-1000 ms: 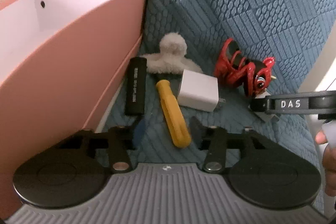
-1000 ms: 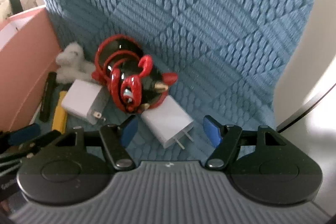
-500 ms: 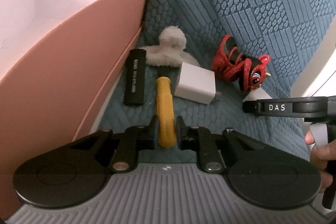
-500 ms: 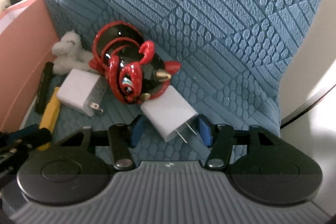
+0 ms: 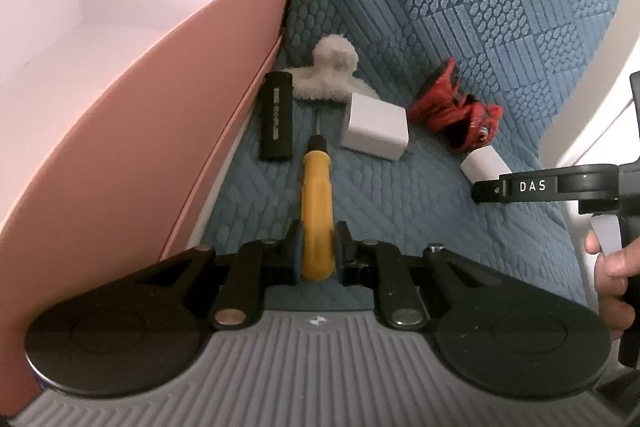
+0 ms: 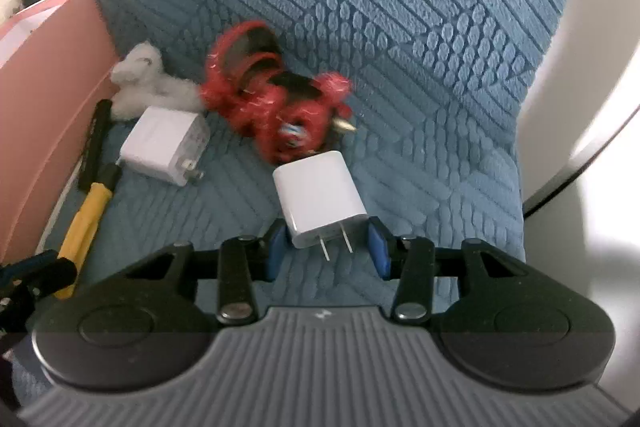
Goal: Organize rigid objects
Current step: 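Close the left gripper on the screwdriver handle while the right gripper grasps the white charger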
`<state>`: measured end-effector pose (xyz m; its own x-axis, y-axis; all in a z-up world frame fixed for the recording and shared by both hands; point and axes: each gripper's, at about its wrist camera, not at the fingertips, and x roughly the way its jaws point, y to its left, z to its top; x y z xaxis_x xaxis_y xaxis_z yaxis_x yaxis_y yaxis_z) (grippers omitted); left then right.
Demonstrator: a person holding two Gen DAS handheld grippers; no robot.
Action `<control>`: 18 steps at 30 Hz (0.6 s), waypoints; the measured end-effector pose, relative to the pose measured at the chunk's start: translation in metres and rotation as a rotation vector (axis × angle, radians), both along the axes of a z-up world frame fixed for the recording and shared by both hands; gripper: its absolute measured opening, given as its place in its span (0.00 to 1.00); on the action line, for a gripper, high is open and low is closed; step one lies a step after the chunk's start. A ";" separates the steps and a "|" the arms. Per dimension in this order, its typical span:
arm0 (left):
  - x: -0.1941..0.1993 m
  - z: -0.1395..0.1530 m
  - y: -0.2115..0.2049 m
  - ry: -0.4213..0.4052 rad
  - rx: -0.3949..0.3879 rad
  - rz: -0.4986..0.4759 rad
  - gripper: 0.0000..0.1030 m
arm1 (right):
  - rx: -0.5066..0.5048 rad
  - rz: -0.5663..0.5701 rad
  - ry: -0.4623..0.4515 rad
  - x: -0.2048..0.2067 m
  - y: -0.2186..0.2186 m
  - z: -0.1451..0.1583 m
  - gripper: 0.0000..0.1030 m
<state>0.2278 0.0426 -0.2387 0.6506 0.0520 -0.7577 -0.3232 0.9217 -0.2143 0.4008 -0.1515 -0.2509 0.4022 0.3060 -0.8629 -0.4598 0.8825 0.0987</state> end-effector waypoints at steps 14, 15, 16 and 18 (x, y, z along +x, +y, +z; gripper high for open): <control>-0.035 0.006 -0.002 0.011 -0.035 -0.037 0.18 | 0.003 -0.022 0.044 -0.057 -0.019 0.011 0.45; -0.038 0.006 -0.003 0.012 -0.037 -0.041 0.18 | 0.006 -0.027 0.050 -0.061 -0.020 0.010 0.45; -0.041 0.006 -0.003 0.014 -0.038 -0.047 0.18 | 0.006 -0.032 0.054 -0.065 -0.018 0.011 0.45; -0.047 0.005 -0.003 0.019 -0.051 -0.053 0.18 | 0.007 -0.045 0.054 -0.081 -0.021 0.014 0.45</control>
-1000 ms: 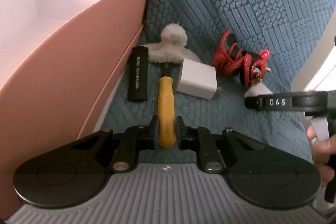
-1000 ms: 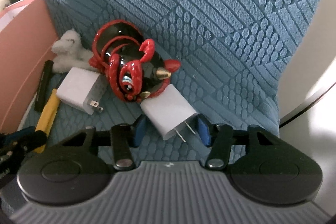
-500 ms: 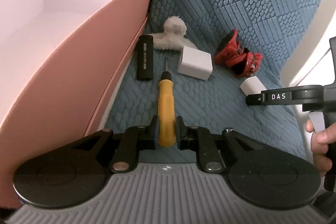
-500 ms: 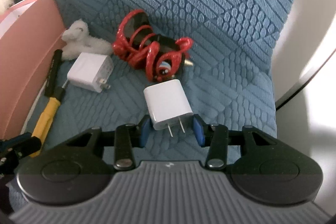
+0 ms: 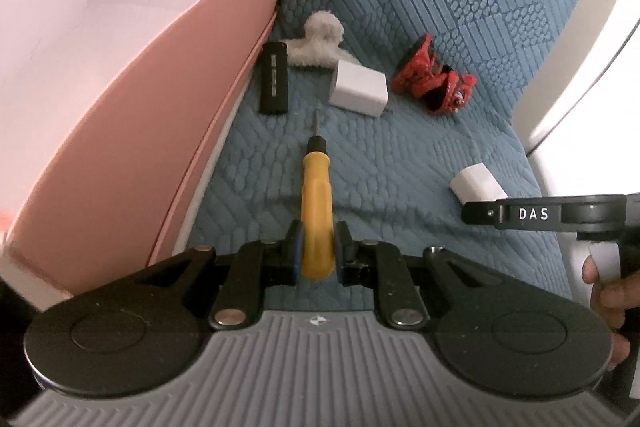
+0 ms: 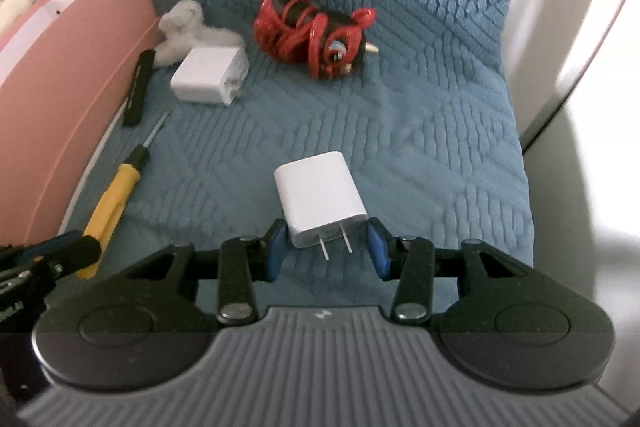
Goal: Organize rigid objects
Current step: 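Close the left gripper on the screwdriver handle while the right gripper grasps the white charger, then lift the screwdriver with the left gripper and carry it over the pink box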
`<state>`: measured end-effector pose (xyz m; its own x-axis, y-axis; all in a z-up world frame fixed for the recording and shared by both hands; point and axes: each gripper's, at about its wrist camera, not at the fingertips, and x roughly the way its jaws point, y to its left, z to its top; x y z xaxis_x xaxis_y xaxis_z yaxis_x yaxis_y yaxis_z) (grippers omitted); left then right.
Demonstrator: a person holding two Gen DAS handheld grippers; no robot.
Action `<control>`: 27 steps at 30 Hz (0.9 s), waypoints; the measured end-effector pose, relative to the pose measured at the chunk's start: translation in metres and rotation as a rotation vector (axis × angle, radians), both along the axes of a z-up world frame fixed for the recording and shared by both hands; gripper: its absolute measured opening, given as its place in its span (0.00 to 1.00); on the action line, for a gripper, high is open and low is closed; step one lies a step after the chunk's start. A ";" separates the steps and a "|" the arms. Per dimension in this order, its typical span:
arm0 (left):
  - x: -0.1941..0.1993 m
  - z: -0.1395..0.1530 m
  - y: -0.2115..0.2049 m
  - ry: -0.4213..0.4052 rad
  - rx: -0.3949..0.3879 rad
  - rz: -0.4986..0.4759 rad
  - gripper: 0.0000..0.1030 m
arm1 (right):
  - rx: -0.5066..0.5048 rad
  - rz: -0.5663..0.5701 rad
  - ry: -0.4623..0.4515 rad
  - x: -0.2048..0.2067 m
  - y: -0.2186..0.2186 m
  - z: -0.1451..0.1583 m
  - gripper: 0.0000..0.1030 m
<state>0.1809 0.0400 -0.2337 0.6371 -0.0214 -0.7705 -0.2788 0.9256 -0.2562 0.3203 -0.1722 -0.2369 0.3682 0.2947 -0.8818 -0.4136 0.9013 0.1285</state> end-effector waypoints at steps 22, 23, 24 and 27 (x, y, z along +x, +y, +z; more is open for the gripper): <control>-0.029 0.000 0.008 0.048 -0.113 -0.037 0.19 | 0.013 -0.066 0.046 -0.063 0.001 0.006 0.48; -0.027 -0.001 0.007 0.050 -0.112 -0.041 0.19 | 0.028 -0.081 0.051 -0.061 -0.002 0.006 0.50; -0.026 -0.001 0.006 0.048 -0.105 -0.049 0.19 | 0.035 -0.095 0.051 -0.059 -0.004 0.006 0.56; -0.023 -0.003 0.005 0.052 -0.076 -0.056 0.30 | 0.036 -0.131 0.043 -0.055 -0.009 0.006 0.69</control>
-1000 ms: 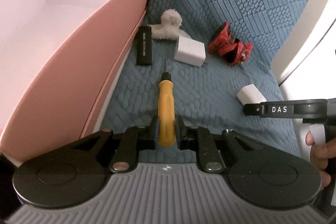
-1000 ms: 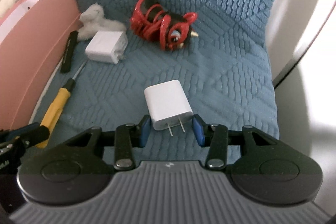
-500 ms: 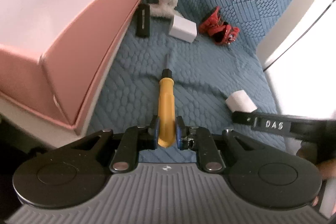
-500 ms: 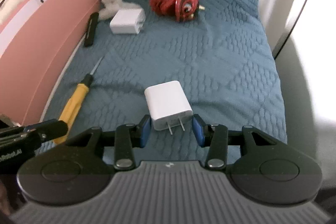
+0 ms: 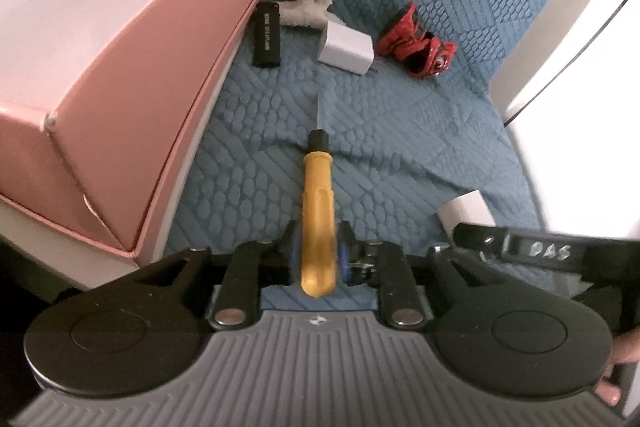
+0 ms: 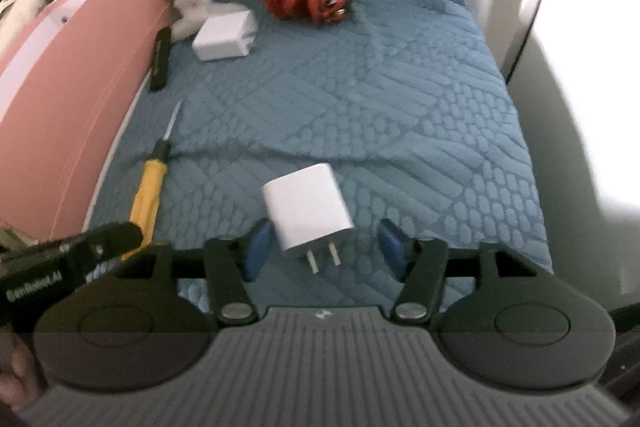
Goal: Organize rigid objects
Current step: 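Lift the screwdriver with the left gripper and carry it over the pink box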
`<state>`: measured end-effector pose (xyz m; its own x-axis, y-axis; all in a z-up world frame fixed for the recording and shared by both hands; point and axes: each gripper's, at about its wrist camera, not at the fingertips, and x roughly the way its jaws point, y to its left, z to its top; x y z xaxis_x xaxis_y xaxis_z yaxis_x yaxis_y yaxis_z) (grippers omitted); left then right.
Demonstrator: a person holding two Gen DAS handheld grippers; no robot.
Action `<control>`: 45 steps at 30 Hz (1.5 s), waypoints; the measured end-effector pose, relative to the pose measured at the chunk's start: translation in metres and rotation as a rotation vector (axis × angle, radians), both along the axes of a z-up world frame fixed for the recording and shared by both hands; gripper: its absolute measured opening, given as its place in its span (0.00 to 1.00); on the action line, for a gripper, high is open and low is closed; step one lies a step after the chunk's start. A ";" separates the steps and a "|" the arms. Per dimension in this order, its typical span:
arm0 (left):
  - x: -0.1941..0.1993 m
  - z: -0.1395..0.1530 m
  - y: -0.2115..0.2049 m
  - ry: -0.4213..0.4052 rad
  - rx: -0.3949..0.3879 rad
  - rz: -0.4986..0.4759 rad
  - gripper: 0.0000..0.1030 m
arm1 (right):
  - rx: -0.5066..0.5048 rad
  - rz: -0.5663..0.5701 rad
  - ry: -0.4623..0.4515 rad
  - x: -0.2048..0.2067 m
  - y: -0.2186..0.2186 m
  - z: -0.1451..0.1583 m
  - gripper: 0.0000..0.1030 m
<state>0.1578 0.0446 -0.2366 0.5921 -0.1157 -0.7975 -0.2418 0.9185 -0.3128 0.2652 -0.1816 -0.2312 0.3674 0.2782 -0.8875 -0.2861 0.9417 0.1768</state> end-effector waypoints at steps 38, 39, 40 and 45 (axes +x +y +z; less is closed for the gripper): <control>0.075 -0.012 -0.007 0.001 0.102 -0.216 0.19 | -0.081 0.115 -0.074 0.004 0.028 -0.007 0.45; 0.075 -0.011 -0.006 -0.007 0.096 -0.216 0.19 | -0.087 0.115 -0.069 0.004 0.029 -0.007 0.45; 0.076 -0.008 -0.005 -0.014 0.080 -0.217 0.19 | -0.091 0.114 -0.066 0.005 0.030 -0.006 0.45; 0.076 0.007 -0.003 -0.051 0.062 -0.220 0.19 | -0.091 0.088 -0.062 0.007 0.031 -0.004 0.45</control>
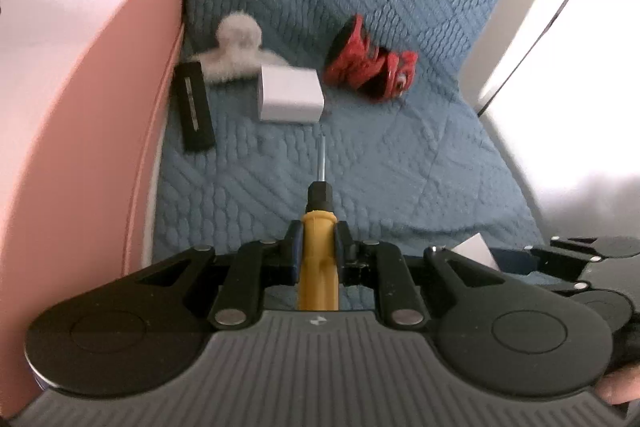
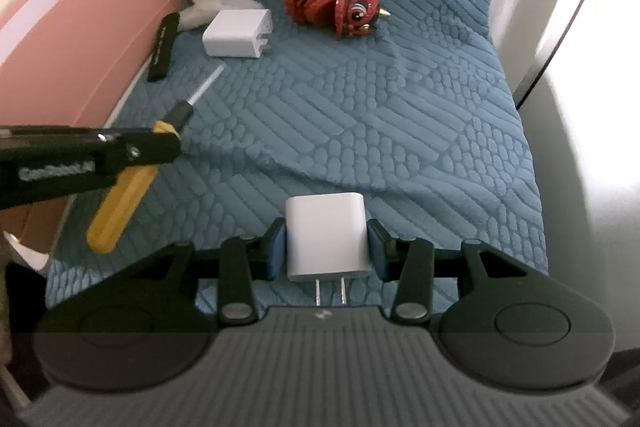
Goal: Organize rigid objects
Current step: 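Lift the screwdriver with the left gripper and carry it over the pink box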
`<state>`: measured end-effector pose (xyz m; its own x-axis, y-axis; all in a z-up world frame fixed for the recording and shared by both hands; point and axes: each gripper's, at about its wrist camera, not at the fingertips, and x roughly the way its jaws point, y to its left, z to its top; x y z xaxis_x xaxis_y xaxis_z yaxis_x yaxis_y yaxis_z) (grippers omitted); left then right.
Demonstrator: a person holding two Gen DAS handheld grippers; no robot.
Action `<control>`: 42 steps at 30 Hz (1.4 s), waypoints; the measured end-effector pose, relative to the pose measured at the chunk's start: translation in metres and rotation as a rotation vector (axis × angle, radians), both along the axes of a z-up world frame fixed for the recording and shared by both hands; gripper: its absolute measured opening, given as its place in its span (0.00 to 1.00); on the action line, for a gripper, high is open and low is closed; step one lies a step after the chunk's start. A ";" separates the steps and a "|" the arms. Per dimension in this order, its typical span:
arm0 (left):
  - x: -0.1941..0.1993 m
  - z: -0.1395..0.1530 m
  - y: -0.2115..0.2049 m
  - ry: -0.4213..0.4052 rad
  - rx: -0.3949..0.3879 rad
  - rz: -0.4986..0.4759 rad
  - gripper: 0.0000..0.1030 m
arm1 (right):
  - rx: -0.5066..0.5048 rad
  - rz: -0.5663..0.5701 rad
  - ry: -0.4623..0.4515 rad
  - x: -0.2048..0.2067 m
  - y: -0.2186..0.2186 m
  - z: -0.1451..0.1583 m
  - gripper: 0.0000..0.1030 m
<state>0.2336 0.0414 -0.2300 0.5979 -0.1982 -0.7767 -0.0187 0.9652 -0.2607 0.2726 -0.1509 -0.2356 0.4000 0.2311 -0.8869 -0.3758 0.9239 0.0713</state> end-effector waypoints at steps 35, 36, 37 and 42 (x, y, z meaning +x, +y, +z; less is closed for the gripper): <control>-0.019 0.127 0.062 -0.238 -0.141 0.017 0.19 | 0.087 -0.042 -0.172 0.015 0.034 0.111 0.45; -0.019 0.132 0.067 -0.250 -0.147 0.021 0.19 | 0.094 -0.038 -0.179 0.015 0.036 0.116 0.45; -0.020 0.136 0.073 -0.259 -0.165 0.034 0.19 | 0.103 -0.035 -0.184 0.015 0.039 0.121 0.45; -0.023 0.157 0.095 -0.313 -0.147 0.075 0.19 | 0.142 -0.009 -0.213 0.016 0.052 0.138 0.45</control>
